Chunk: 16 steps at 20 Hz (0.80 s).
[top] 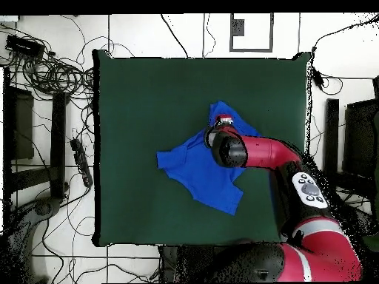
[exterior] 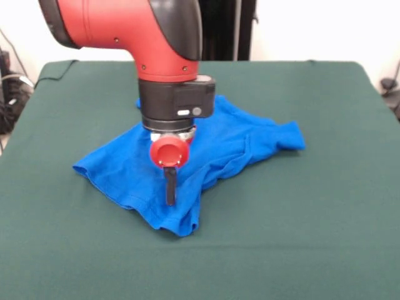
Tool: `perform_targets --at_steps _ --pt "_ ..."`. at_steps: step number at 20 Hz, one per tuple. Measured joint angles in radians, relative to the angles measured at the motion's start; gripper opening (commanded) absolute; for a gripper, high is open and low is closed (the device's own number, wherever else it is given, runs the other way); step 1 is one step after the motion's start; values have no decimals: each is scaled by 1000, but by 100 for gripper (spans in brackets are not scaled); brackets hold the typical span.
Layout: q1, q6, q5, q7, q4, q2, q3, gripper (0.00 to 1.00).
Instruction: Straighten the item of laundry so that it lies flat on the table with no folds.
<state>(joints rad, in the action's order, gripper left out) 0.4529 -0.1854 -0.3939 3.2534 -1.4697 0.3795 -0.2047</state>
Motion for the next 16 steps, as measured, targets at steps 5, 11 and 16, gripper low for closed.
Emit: perform_targets --at_steps 5,11,16 --pt "-27 8 -81 0 8 6 6 100" --pt "-168 -43 -117 0 20 25 112 100" --pt "-335 -204 -118 0 22 55 250 100"
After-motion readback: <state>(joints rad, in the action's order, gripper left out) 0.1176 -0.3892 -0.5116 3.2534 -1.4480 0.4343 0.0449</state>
